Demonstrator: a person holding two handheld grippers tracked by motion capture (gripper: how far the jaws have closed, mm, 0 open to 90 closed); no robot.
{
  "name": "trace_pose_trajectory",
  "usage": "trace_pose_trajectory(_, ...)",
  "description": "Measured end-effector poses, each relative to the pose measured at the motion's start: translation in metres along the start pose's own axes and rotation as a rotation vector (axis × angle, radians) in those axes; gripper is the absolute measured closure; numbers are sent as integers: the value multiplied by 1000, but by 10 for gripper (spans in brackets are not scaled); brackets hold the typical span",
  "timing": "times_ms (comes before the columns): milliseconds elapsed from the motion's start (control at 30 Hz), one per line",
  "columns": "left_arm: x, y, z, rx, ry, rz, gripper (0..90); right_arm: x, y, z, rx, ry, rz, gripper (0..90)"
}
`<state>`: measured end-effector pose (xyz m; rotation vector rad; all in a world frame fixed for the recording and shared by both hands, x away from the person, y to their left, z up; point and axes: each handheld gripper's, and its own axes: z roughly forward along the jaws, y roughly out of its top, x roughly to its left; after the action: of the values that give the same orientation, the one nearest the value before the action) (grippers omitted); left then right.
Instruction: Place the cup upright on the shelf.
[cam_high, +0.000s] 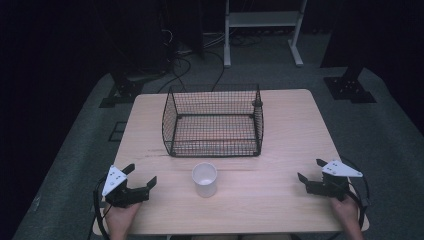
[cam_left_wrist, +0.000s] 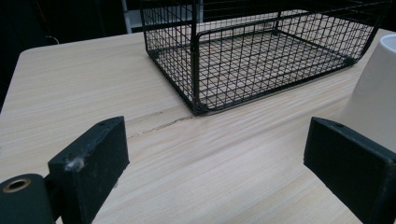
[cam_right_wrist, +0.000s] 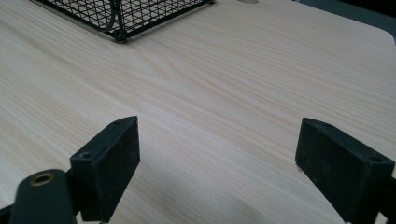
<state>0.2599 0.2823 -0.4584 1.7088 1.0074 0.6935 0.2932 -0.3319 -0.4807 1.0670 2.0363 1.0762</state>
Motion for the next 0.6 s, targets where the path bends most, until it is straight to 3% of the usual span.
trace_pose_trajectory(367,-2,4,1,3,-27,18,43,0,0,0,6,-4,2,131)
trace_pose_trajectory(467,-5,8,3,20,-36,40,34,0,0,1,6,-5,-3,131)
trace_pose_trajectory(600,-11,9,4,2,-36,67,16,1,0,1,8,-6,-6,131)
